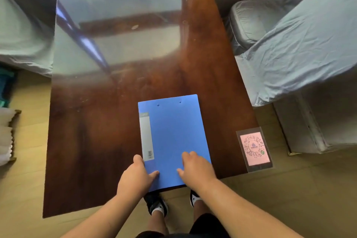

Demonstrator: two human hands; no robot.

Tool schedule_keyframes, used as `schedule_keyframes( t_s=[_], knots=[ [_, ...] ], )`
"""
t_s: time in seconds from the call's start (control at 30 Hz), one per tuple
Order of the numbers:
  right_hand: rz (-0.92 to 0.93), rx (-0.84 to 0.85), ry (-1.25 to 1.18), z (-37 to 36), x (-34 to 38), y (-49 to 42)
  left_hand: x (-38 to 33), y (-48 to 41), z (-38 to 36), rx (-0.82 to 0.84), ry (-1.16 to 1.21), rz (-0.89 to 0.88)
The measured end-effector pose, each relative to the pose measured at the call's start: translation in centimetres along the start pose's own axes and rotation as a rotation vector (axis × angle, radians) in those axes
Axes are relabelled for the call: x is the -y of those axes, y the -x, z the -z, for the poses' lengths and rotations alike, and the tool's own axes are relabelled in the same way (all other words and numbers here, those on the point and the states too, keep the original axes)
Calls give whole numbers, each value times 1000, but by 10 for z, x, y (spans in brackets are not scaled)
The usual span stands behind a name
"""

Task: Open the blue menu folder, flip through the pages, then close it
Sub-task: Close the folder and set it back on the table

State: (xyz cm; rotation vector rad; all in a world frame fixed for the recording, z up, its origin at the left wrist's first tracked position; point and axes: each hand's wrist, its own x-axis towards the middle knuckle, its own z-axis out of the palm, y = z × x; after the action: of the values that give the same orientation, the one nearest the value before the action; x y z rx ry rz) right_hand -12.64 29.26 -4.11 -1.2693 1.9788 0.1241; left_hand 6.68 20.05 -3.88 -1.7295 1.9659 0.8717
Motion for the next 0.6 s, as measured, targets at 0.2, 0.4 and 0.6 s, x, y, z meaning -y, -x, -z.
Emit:
schedule_keyframes(
  t_s=[0.2,0.4,0.6],
  knots=[
    [-66,-50,-52,1,-28,3,-28,-7,-1,9,-95,-91],
    [-138,-27,-80,24,-74,12,-69,-2,-23,34,-170,-182],
    [-152,-31,-75,32,-95,15,-89,0,-29,64,-194,-215]
  ],
)
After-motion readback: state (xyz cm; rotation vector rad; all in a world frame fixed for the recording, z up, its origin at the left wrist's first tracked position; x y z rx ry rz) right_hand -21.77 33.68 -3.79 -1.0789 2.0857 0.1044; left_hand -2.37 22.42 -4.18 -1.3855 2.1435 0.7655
